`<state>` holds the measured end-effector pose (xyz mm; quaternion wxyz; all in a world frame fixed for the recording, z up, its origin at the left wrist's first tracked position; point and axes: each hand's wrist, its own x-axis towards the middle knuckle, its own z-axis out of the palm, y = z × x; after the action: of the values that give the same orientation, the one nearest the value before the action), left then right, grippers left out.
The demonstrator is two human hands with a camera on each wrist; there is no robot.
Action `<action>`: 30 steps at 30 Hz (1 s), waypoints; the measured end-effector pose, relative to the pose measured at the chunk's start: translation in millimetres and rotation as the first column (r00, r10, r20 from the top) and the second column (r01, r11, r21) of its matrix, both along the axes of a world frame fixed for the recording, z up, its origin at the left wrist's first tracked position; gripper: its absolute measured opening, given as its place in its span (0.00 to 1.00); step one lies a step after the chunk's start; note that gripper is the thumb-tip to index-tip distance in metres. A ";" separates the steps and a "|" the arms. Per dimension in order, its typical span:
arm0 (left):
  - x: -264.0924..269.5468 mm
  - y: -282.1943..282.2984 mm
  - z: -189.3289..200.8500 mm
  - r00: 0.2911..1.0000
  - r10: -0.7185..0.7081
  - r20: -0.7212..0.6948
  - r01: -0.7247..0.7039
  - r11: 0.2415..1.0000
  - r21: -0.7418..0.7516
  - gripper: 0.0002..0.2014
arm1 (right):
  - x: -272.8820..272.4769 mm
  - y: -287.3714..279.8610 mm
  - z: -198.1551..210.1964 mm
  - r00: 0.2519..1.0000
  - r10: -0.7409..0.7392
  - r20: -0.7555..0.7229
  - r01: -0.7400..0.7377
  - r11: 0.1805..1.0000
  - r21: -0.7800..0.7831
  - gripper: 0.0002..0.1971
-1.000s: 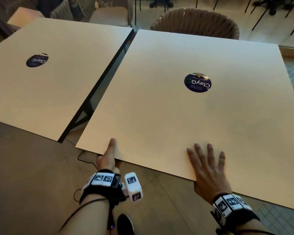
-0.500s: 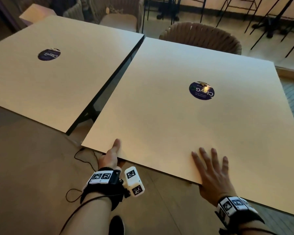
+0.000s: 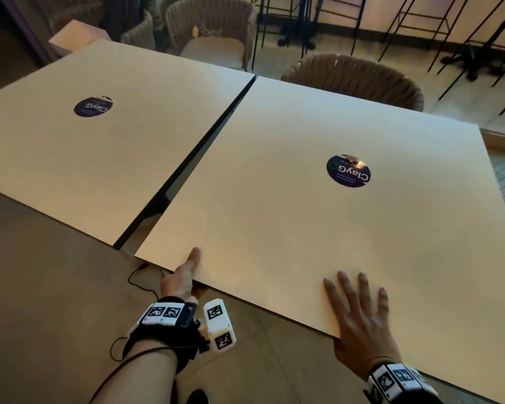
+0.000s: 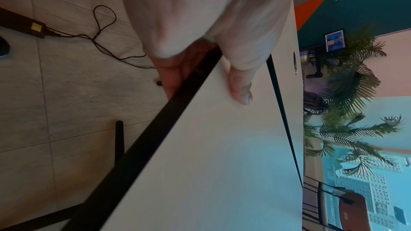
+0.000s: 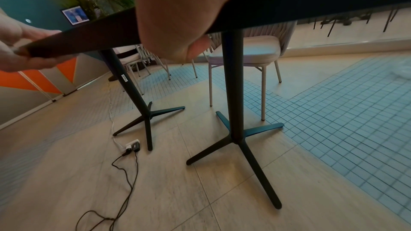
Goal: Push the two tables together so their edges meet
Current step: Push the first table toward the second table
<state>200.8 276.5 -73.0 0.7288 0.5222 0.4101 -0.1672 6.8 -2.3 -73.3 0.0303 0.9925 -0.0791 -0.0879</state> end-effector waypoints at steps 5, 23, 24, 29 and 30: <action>9.4 1.0 -9.3 1.000 -0.003 0.003 0.003 1.000 -0.017 0.31 | 5.7 -3.5 1.2 1.000 0.010 -0.007 -0.010 1.000 0.005 0.60; 12.2 12.0 -13.6 0.999 -0.037 -0.027 0.036 0.998 -0.045 0.30 | 7.1 2.3 6.6 0.999 0.008 -0.038 -0.008 1.000 0.005 0.59; 13.7 13.2 -15.0 0.999 -0.033 -0.027 0.032 0.999 -0.034 0.31 | 8.1 4.2 5.8 0.999 0.005 -0.032 -0.005 1.000 0.011 0.59; 21.6 14.8 -20.6 0.997 -0.065 -0.029 0.065 0.998 -0.009 0.36 | 12.9 4.5 0.9 1.000 -0.003 -0.016 0.004 1.000 0.028 0.59; 22.1 14.6 -21.9 0.997 -0.070 -0.032 0.070 0.998 -0.004 0.35 | 12.9 3.4 0.6 1.000 -0.002 -0.017 0.003 1.000 0.027 0.59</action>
<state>222.9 291.1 -94.9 0.7166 0.5324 0.4031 -0.2014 19.7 1.1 -72.7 0.0176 0.9920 -0.0788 -0.0975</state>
